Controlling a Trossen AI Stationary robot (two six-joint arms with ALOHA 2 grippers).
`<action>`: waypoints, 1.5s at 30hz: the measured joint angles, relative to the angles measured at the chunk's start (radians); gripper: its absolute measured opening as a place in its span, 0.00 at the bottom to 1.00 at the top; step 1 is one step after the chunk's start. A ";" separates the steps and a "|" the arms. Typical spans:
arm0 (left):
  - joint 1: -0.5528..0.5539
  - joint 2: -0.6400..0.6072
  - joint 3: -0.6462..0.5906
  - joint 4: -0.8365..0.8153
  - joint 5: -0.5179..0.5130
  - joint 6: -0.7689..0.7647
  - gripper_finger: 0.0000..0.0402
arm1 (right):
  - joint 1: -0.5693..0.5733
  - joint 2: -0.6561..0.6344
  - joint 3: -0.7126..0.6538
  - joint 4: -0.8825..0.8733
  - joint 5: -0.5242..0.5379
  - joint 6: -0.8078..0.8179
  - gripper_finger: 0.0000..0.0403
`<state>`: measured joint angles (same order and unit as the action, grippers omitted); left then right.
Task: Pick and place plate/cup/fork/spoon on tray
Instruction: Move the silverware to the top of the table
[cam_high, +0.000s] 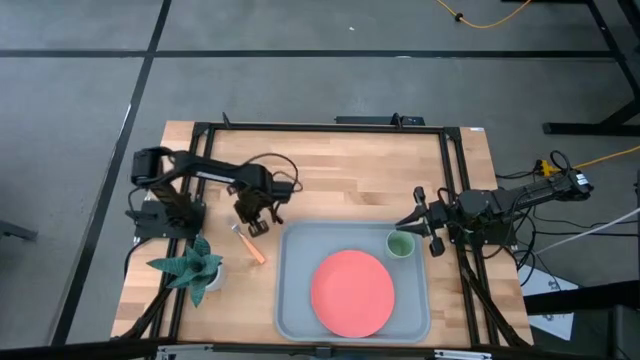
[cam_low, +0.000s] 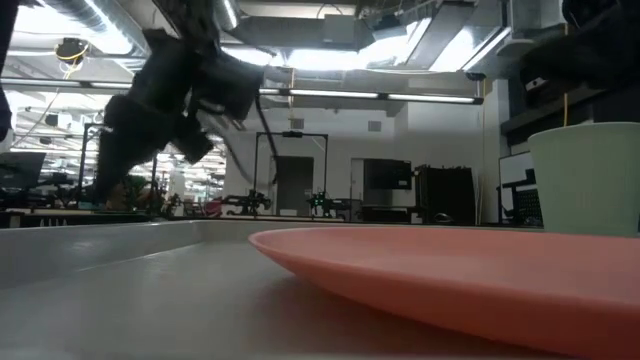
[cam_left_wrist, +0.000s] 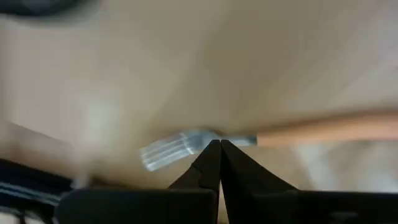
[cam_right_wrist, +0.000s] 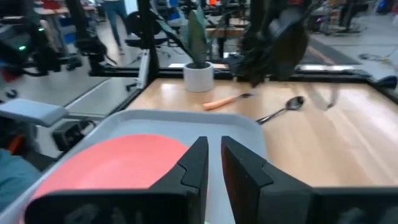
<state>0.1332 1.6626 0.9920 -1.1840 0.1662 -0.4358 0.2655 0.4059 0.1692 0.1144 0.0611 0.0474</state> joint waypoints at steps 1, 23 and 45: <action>-0.008 0.018 0.000 -0.009 0.019 -0.001 0.00 | 0.000 -0.001 0.000 -0.002 0.003 -0.009 0.13; -0.106 0.052 -0.109 0.084 0.124 -0.191 0.00 | 0.000 -0.010 0.000 -0.048 -0.002 -0.050 0.13; 0.020 0.051 -0.107 0.187 -0.018 -0.187 0.00 | 0.000 -0.010 0.000 -0.090 -0.002 -0.049 0.13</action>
<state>0.1536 1.7138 0.8851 -0.9971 0.1477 -0.6225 0.2657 0.3954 0.1696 0.0246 0.0589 -0.0013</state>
